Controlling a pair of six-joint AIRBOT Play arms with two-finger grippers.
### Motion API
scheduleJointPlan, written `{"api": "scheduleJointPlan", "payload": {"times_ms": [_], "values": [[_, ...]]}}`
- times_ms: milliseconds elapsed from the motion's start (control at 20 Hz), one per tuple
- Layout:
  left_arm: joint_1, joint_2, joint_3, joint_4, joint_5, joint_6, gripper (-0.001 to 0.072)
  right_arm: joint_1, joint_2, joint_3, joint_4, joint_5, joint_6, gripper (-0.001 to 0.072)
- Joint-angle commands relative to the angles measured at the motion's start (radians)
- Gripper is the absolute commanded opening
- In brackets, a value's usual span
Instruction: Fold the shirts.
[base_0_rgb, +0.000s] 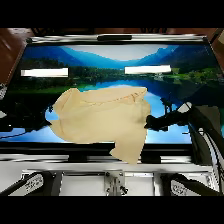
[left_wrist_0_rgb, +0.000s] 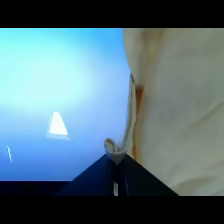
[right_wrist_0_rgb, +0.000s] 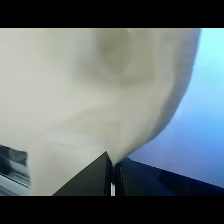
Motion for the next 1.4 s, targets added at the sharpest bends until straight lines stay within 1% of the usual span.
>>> {"api": "scheduleJointPlan", "payload": {"times_ms": [0,50,100,150,200,250,300,350,450,550,600,650,750,850,950,1100,1150,1200,1250,1300,1350], "values": [[-0.001,0.142,0.212,-0.011,0.036,-0.008,0.0035,-0.012,0.165,0.222,0.009,0.047,-0.088,0.0075],[0.000,0.211,0.325,-0.048,0.060,0.040,0.0036,-0.020,0.232,0.343,0.006,0.031,-0.097,0.0076],[0.000,0.276,0.438,-0.112,0.095,0.110,0.0036,-0.027,0.301,0.485,-0.001,-0.004,-0.099,0.0076],[0.000,0.342,0.559,-0.177,0.156,0.150,0.0036,-0.027,0.358,0.614,-0.021,-0.065,-0.099,0.0076],[0.000,0.401,0.677,-0.204,0.232,0.137,0.0036,-0.027,0.413,0.745,-0.047,-0.131,-0.098,0.0076],[0.001,0.445,0.776,-0.201,0.291,0.094,0.0037,-0.027,0.454,0.853,-0.065,-0.175,-0.094,0.0076],[0.001,0.485,0.860,-0.190,0.329,0.055,0.0036,-0.027,0.492,0.956,-0.102,-0.185,-0.064,0.0076],[0.000,0.524,0.931,-0.153,0.334,0.015,0.0036,-0.027,0.529,1.037,-0.143,-0.163,-0.023,0.0076],[0.000,0.603,0.995,-0.064,0.292,-0.066,0.0036,-0.027,0.602,1.119,-0.244,-0.085,0.050,0.0076],[0.000,0.675,0.996,0.039,0.215,-0.146,0.0036,-0.027,0.675,1.140,-0.388,0.053,0.132,0.0077],[0.000,0.699,0.996,0.092,0.156,-0.195,0.0037,-0.027,0.698,1.140,-0.436,0.125,0.155,0.0076],[0.000,0.714,0.996,0.121,0.099,-0.224,0.0037,-0.027,0.716,1.140,-0.466,0.194,0.159,0.0076],[0.000,0.719,0.995,0.131,-0.024,-0.225,0.0038,-0.027,0.722,1.140,-0.486,0.283,0.158,0.0077],[0.000,0.710,0.983,0.130,-0.106,-0.211,0.0038,-0.027,0.697,1.140,-0.492,0.316,0.158,0.0077],[0.000,0.700,0.947,0.131,-0.136,-0.174,0.0038,-0.027,0.642,1.140,-0.496,0.344,0.158,0.0077],[0.000,0.684,0.817,0.131,-0.169,-0.116,0.0038,-0.027,0.515,1.122,-0.535,0.485,0.163,0.0077],[0.000,0.671,0.751,0.131,-0.189,-0.094,0.0038,-0.027,0.467,1.096,-0.534,0.525,0.184,0.0077],[0.000,0.653,0.673,0.131,-0.202,-0.094,0.0038,-0.027,0.416,1.054,-0.528,0.554,0.222,0.0077],[0.000,0.632,0.594,0.131,-0.208,-0.092,0.0038,-0.027,0.367,0.988,-0.515,0.557,0.233,0.0077],[0.000,0.604,0.512,0.131,-0.207,-0.077,0.0038,-0.026,0.326,0.911,-0.513,0.529,0.233,0.0077],[0.000,0.561,0.428,0.131,-0.200,-0.052,0.0038,-0.026,0.283,0.815,-0.507,0.452,0.232,0.0077]]}}
